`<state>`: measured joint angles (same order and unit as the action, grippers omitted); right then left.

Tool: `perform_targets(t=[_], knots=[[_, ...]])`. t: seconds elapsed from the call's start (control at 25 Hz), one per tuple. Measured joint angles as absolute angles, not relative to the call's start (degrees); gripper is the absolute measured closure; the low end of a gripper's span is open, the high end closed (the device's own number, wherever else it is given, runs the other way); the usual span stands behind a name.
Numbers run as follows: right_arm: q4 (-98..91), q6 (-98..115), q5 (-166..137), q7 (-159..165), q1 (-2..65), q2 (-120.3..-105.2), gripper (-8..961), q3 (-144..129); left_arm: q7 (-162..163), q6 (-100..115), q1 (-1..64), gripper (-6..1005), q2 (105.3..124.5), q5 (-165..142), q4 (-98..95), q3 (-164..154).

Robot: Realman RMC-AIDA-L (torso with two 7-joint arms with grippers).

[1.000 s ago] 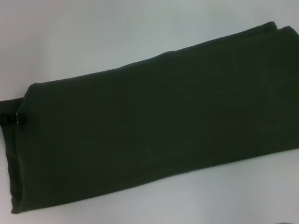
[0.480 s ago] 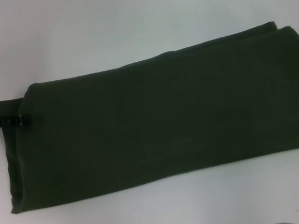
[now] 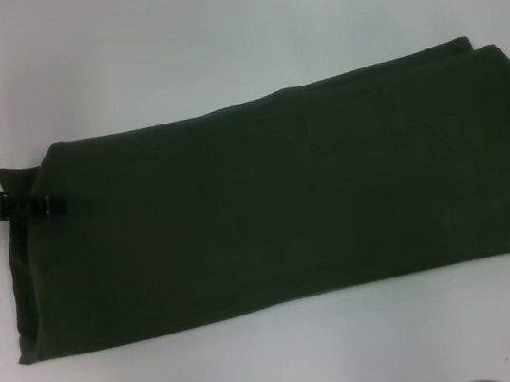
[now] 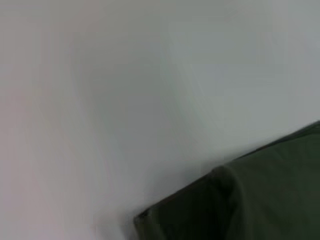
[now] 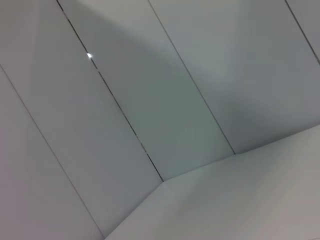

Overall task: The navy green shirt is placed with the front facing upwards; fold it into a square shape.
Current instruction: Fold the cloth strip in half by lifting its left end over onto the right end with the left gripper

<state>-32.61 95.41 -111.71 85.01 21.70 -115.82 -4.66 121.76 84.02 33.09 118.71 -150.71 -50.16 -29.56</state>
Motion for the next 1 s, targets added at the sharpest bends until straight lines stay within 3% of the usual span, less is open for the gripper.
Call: perform_targets(t=[1.0], knots=[[-32.6,94.9,-111.7,85.0,21.9,-115.82,53,-4.7,121.5,84.2,34.5,120,119.00,-150.7,-50.4,-30.1]])
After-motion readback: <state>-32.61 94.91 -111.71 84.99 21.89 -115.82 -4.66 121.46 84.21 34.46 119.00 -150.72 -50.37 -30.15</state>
